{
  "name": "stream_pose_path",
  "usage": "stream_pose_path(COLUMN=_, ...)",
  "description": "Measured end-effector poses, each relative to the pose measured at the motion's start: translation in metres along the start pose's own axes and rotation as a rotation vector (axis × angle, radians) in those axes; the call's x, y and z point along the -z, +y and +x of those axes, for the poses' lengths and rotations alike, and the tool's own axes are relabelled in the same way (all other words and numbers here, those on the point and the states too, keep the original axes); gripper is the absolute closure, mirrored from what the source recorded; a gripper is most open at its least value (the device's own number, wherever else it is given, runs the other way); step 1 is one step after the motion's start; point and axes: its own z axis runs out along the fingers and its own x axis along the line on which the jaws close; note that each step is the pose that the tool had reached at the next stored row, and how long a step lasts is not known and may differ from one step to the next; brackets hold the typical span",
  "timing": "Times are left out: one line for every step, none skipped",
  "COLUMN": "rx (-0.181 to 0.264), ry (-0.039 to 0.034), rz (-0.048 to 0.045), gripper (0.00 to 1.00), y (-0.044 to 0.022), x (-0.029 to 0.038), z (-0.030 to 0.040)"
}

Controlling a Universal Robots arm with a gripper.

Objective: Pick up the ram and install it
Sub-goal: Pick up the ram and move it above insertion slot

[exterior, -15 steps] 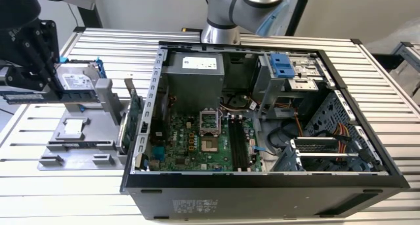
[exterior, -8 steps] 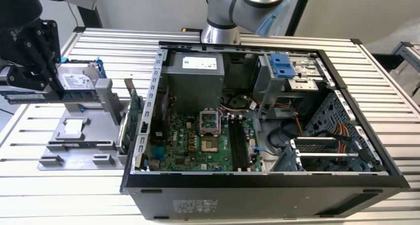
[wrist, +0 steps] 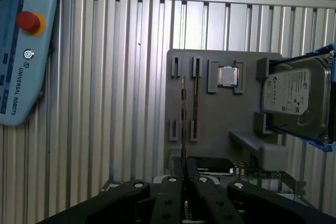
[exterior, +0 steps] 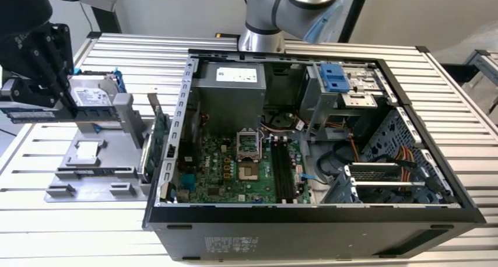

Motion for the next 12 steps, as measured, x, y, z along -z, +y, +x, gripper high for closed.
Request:
stream_pose_path(rx=0.000, ry=0.0000, rz=0.0000, gripper=1.00, y=-0.0002, x=0.0000, z=0.0000)
stream_pose_path(rx=0.000, ry=0.0000, rz=0.0000, gripper=1.00, y=-0.0004, x=0.0000, z=0.0000)
stream_pose_path(rx=0.000, ry=0.0000, rz=0.0001, gripper=1.00, y=-0.0007, x=0.0000, z=0.0000)
stream_pose_path(rx=0.000, ry=0.0000, rz=0.0000, gripper=1.00, y=-0.0009, x=0.0000, z=-0.0001)
stream_pose_path(rx=0.000, ry=0.0000, rz=0.0000, gripper=1.00, y=-0.0011, x=0.0000, z=-0.0001)
stream_pose_path(rx=0.000, ry=0.0000, rz=0.0000, gripper=1.00, y=-0.0014, x=0.0000, z=-0.0001)
stream_pose_path(rx=0.000, ry=0.0000, rz=0.0000, gripper=1.00, y=-0.0016, x=0.0000, z=-0.0001)
stream_pose_path(rx=0.000, ry=0.0000, rz=0.0000, gripper=1.00, y=-0.0018, x=0.0000, z=-0.0001)
stream_pose_path(rx=0.000, ry=0.0000, rz=0.0000, gripper=1.00, y=-0.0021, x=0.0001, z=-0.0001)
stream_pose_path(rx=0.000, ry=0.0001, rz=0.0000, gripper=1.00, y=-0.0024, x=0.0001, z=-0.0001)
stream_pose_path(rx=0.000, ry=0.0000, rz=0.0000, gripper=1.00, y=-0.0026, x=0.0001, z=-0.0001)
stream_pose_path(rx=0.000, ry=0.0000, rz=0.0000, gripper=1.00, y=-0.0028, x=0.0001, z=-0.0002)
